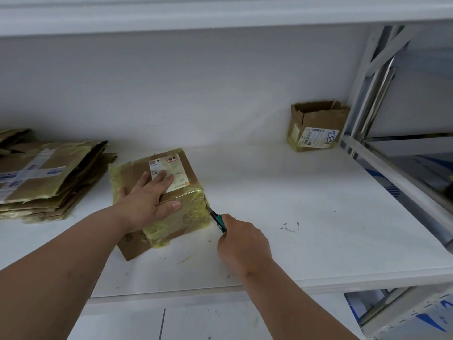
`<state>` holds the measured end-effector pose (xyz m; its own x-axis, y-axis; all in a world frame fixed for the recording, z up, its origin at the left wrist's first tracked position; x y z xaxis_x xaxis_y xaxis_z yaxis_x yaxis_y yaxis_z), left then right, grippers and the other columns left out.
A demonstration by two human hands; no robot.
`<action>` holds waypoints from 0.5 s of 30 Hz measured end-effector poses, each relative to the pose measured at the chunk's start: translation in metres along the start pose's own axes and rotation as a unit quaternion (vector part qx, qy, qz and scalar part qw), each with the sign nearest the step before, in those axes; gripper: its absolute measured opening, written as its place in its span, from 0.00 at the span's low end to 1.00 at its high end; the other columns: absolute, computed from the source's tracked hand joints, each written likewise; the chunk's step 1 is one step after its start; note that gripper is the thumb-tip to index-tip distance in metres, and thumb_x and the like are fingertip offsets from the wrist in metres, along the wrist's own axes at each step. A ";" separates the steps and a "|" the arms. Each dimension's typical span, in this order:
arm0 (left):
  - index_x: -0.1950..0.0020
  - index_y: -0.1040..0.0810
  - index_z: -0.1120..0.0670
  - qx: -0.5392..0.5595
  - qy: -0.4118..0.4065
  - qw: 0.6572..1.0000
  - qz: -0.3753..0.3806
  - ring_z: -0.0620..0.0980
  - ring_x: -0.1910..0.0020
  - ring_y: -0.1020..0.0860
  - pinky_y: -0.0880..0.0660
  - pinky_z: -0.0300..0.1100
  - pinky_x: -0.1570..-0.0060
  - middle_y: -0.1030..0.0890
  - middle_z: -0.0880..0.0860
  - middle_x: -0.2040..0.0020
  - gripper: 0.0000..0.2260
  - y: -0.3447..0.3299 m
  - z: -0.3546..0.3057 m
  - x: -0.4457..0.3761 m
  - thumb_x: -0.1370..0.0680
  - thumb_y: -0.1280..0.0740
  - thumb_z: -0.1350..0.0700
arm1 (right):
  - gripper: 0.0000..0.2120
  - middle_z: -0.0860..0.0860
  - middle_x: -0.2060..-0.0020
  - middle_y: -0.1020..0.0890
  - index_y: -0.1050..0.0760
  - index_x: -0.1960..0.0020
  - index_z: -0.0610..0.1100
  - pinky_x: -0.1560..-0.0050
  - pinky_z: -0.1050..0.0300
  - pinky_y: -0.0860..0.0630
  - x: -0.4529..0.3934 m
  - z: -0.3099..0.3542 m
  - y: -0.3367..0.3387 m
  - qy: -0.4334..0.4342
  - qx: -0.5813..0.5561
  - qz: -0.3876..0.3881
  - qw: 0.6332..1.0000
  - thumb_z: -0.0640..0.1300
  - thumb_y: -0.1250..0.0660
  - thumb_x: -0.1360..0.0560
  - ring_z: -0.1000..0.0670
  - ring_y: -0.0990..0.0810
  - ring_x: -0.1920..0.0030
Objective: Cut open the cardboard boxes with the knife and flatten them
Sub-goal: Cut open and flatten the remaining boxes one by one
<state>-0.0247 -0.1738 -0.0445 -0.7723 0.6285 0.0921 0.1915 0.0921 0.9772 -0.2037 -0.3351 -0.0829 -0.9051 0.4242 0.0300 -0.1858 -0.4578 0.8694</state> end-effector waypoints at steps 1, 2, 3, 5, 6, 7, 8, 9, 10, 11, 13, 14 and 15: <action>0.21 0.56 0.38 0.002 0.002 1.000 0.000 0.49 0.22 0.62 0.59 0.64 0.28 0.59 0.40 0.21 0.35 0.000 0.000 0.000 0.23 0.45 0.32 | 0.12 0.51 0.63 0.25 0.31 0.45 0.48 0.66 0.56 0.33 0.001 0.000 0.001 -0.006 0.007 0.012 1.000 0.38 0.44 0.26 0.46 0.26 0.61; 0.21 0.56 0.38 0.004 0.003 1.000 0.000 0.49 0.22 0.62 0.59 0.64 0.28 0.59 0.40 0.21 0.35 0.001 0.000 0.001 0.23 0.45 0.32 | 0.11 0.51 0.61 0.24 0.32 0.47 0.49 0.65 0.56 0.32 0.002 -0.001 0.002 -0.012 0.018 0.027 0.999 0.38 0.44 0.27 0.46 0.26 0.61; 0.21 0.56 0.38 0.007 0.002 1.000 0.001 0.49 0.22 0.62 0.59 0.64 0.28 0.59 0.40 0.21 0.35 0.001 0.001 0.001 0.23 0.45 0.32 | 0.10 0.51 0.60 0.24 0.33 0.49 0.49 0.65 0.56 0.32 0.003 -0.001 0.002 -0.018 0.028 0.042 0.999 0.37 0.44 0.27 0.46 0.26 0.60; 0.21 0.55 0.38 0.011 0.000 1.000 0.000 0.48 0.22 0.62 0.59 0.64 0.28 0.59 0.39 0.21 0.35 0.000 0.001 0.001 0.24 0.45 0.32 | 0.09 0.51 0.60 0.25 0.34 0.51 0.49 0.64 0.55 0.32 0.004 0.000 0.003 -0.027 0.037 0.061 0.997 0.37 0.44 0.28 0.46 0.26 0.60; 0.21 0.55 0.38 0.011 0.000 1.000 0.000 0.48 0.22 0.62 0.59 0.64 0.28 0.59 0.39 0.21 0.35 0.001 0.001 0.001 0.24 0.45 0.31 | 0.09 0.51 0.60 0.25 0.34 0.52 0.49 0.63 0.55 0.31 0.004 0.001 0.004 -0.029 0.041 0.066 0.997 0.37 0.44 0.28 0.46 0.26 0.59; 0.21 0.55 0.38 0.010 -0.001 1.000 0.000 0.48 0.22 0.62 0.59 0.64 0.28 0.59 0.39 0.21 0.35 0.001 0.001 0.001 0.24 0.45 0.31 | 0.09 0.51 0.59 0.25 0.33 0.52 0.49 0.61 0.55 0.31 0.003 0.001 0.005 -0.031 0.045 0.071 0.996 0.37 0.44 0.29 0.46 0.26 0.59; 0.21 0.55 0.38 0.009 -0.002 1.000 -0.002 0.48 0.22 0.62 0.59 0.64 0.28 0.58 0.39 0.21 0.35 0.001 0.002 0.001 0.25 0.45 0.31 | 0.08 0.51 0.59 0.25 0.32 0.53 0.48 0.61 0.55 0.30 0.002 0.001 0.006 -0.032 0.051 0.076 0.995 0.37 0.44 0.28 0.46 0.25 0.58; 0.21 0.55 0.38 0.012 -0.002 1.000 -0.004 0.48 0.22 0.62 0.58 0.64 0.27 0.58 0.39 0.21 0.36 0.001 0.003 0.001 0.25 0.46 0.30 | 0.08 0.51 0.60 0.25 0.31 0.54 0.48 0.61 0.55 0.30 0.002 0.001 0.006 -0.033 0.059 0.083 0.994 0.37 0.43 0.28 0.46 0.25 0.59; 0.21 0.54 0.38 0.019 -0.003 1.000 -0.004 0.48 0.22 0.61 0.58 0.64 0.27 0.58 0.39 0.21 0.37 0.002 0.005 0.002 0.27 0.46 0.29 | 0.08 0.51 0.61 0.25 0.30 0.54 0.48 0.62 0.56 0.30 0.001 0.001 0.007 -0.035 0.066 0.090 0.993 0.37 0.43 0.28 0.47 0.25 0.60; 0.21 0.54 0.38 0.029 -0.003 1.000 -0.003 0.47 0.22 0.61 0.57 0.64 0.26 0.57 0.39 0.21 0.39 0.003 0.007 0.003 0.29 0.47 0.28 | 0.08 0.52 0.62 0.26 0.30 0.55 0.48 0.64 0.57 0.31 0.001 0.000 0.007 -0.036 0.069 0.095 0.992 0.37 0.43 0.28 0.48 0.26 0.61; 0.21 0.54 0.38 0.045 -0.003 0.999 -0.003 0.47 0.22 0.61 0.56 0.64 0.26 0.57 0.39 0.21 0.40 0.005 0.011 0.006 0.31 0.48 0.28 | 0.07 0.52 0.63 0.26 0.31 0.57 0.48 0.67 0.58 0.34 -0.001 0.000 0.009 -0.043 0.058 0.098 0.993 0.37 0.43 0.29 0.51 0.28 0.65; 0.21 0.54 0.38 0.050 -0.005 0.999 -0.001 0.47 0.22 0.61 0.56 0.63 0.26 0.57 0.39 0.21 0.41 0.007 0.012 0.008 0.32 0.48 0.28 | 0.07 0.53 0.63 0.26 0.32 0.58 0.49 0.67 0.58 0.34 -0.001 -0.002 0.010 -0.050 0.042 0.096 0.993 0.37 0.43 0.30 0.51 0.28 0.65; 0.21 0.54 0.38 0.051 -0.010 0.999 0.002 0.46 0.22 0.61 0.57 0.63 0.26 0.57 0.39 0.21 0.40 0.008 0.014 0.009 0.31 0.47 0.28 | 0.08 0.53 0.63 0.25 0.32 0.59 0.49 0.67 0.58 0.34 -0.001 -0.003 0.011 -0.059 0.020 0.088 0.994 0.37 0.44 0.30 0.51 0.28 0.65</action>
<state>-0.0219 -0.1567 -0.0387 -0.7597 0.6439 0.0907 0.2553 0.1672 0.9523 -0.2059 -0.3432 -0.0754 -0.8702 0.4307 0.2392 -0.0112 -0.5028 0.8644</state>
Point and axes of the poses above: each hand's wrist, its own x-axis away from the middle knuckle, its own y-axis out of the back of the hand, z = x × y, the point moved 1 cm from there along -x, towards the middle knuckle
